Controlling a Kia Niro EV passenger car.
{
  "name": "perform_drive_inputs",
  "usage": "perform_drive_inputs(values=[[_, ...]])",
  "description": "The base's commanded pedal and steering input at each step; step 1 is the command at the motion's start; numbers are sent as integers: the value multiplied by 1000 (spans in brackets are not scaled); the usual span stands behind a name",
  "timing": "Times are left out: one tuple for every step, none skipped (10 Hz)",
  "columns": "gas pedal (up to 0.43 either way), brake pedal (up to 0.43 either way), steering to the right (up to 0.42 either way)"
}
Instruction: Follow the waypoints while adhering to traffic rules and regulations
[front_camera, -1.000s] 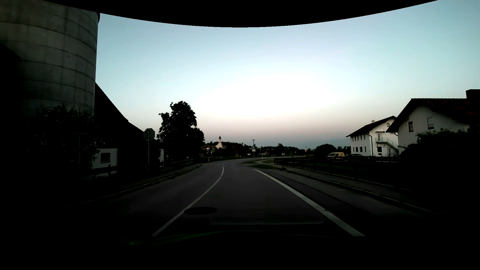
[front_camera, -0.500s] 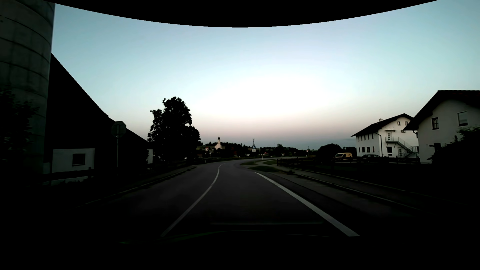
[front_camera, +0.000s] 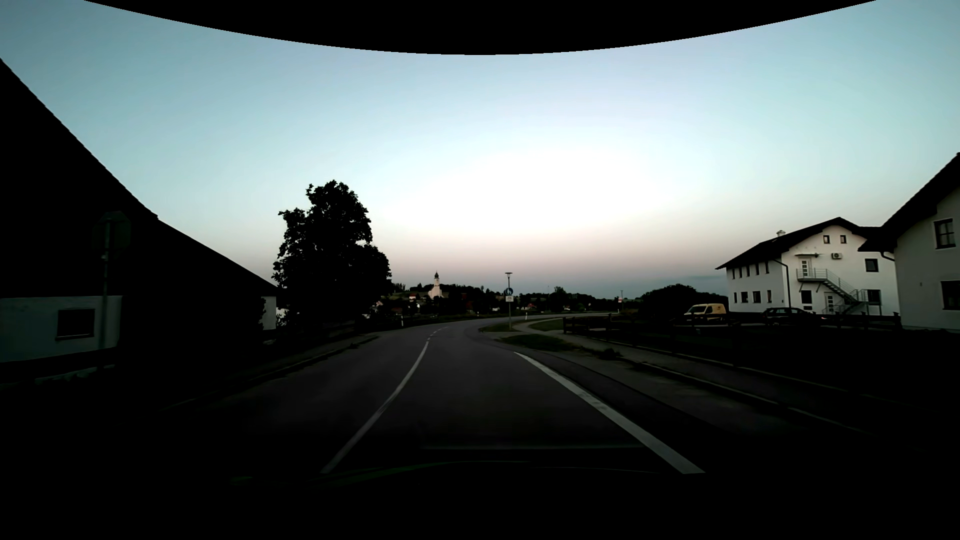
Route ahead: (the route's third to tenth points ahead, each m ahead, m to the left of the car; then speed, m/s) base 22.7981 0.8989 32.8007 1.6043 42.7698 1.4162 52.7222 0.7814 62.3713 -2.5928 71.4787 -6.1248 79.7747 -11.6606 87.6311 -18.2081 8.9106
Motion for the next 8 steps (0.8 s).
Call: perform_drive_inputs(values=[[260,0,-6],[260,0,-9],[260,0,-16],[260,0,-21],[260,0,-24],[260,0,-25],[260,0,-28],[260,0,-35]])
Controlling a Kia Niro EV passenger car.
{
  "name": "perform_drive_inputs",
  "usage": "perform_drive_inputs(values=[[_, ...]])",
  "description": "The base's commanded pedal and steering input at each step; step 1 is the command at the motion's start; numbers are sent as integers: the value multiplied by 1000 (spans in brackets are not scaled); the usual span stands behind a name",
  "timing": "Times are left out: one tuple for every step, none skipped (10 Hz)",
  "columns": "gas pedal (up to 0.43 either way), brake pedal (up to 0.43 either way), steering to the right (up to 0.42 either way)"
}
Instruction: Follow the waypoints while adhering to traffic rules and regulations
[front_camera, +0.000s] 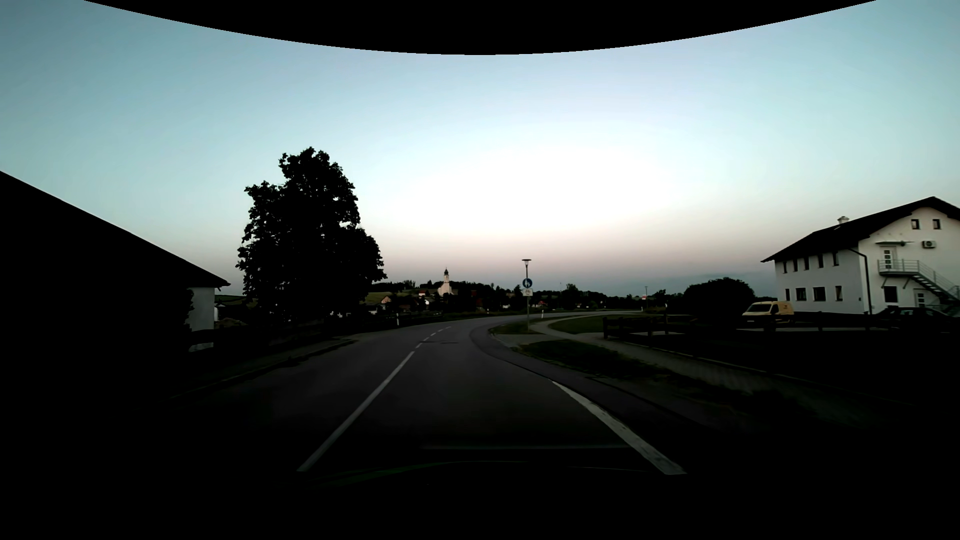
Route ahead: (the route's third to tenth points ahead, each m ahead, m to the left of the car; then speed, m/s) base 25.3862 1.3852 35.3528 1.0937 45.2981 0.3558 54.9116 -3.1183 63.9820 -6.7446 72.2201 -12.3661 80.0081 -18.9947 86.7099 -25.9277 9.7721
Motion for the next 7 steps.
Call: perform_drive_inputs(values=[[260,0,-38],[260,0,-38],[260,0,-36],[260,0,-34],[260,0,-30],[260,0,-28],[260,0,-21]])
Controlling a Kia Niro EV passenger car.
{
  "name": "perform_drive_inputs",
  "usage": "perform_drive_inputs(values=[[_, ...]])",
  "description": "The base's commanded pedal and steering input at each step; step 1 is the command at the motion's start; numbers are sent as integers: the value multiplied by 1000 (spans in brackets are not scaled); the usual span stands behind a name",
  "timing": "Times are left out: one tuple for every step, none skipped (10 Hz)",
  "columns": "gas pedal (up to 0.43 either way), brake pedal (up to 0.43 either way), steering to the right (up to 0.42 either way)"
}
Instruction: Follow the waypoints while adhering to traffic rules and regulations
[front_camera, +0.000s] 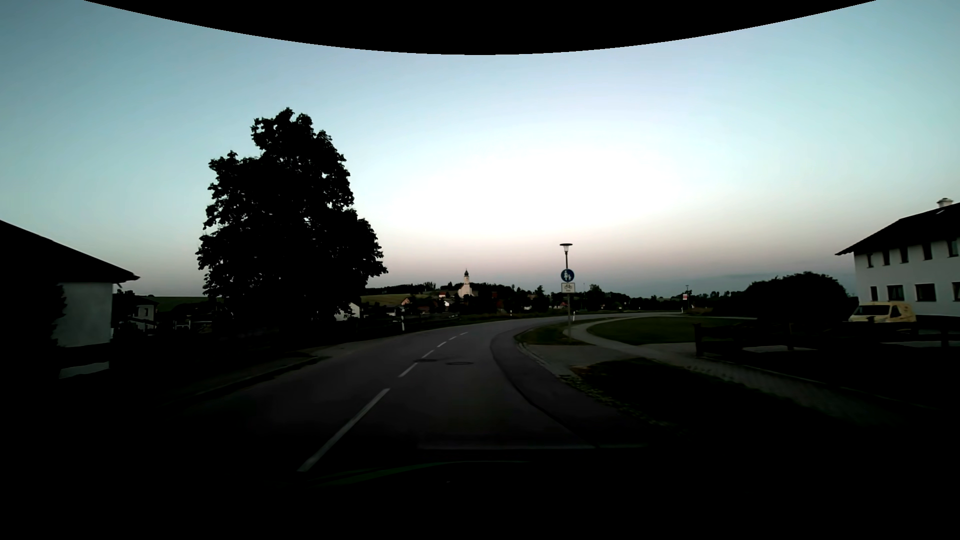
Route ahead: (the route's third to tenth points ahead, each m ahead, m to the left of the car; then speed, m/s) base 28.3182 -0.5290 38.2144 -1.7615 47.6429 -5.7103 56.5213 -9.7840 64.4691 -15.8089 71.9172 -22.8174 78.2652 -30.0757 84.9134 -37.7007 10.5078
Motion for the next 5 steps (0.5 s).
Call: perform_drive_inputs(values=[[260,0,-15],[228,0,-8],[220,0,-6],[209,0,-5],[189,0,-4]])
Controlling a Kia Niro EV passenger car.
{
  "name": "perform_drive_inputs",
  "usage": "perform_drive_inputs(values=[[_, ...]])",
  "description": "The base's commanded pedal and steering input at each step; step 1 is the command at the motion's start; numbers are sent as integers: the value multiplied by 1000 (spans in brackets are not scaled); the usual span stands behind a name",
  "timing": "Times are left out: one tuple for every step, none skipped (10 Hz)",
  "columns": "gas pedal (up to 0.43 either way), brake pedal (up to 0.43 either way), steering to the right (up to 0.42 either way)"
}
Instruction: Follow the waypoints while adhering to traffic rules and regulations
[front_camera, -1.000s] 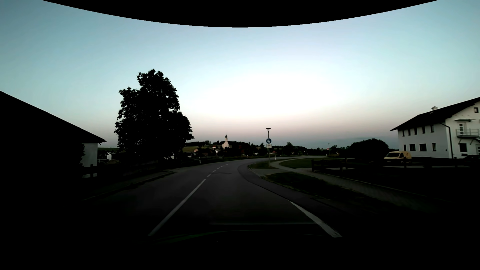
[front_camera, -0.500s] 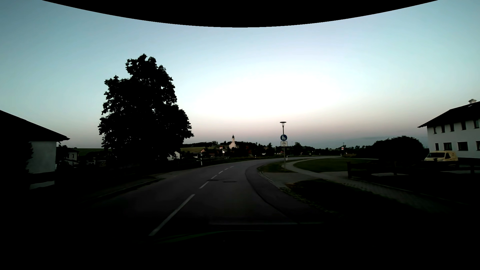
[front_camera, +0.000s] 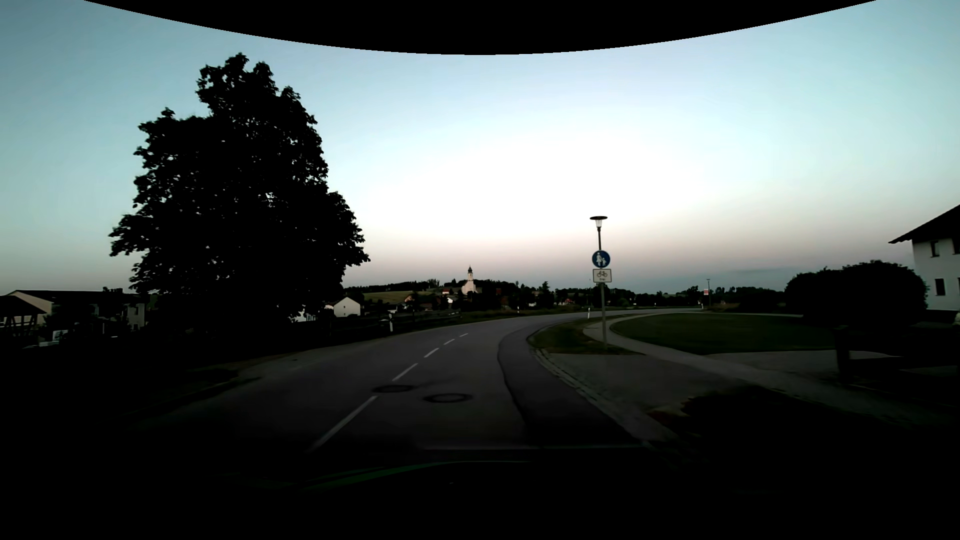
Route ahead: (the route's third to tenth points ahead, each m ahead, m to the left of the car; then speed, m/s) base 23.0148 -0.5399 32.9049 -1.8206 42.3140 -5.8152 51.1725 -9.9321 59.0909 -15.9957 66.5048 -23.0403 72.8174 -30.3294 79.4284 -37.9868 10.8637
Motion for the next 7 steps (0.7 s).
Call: perform_drive_inputs(values=[[169,0,-2],[157,0,3],[157,0,6],[150,0,9],[130,0,13],[118,0,19],[118,0,26]])
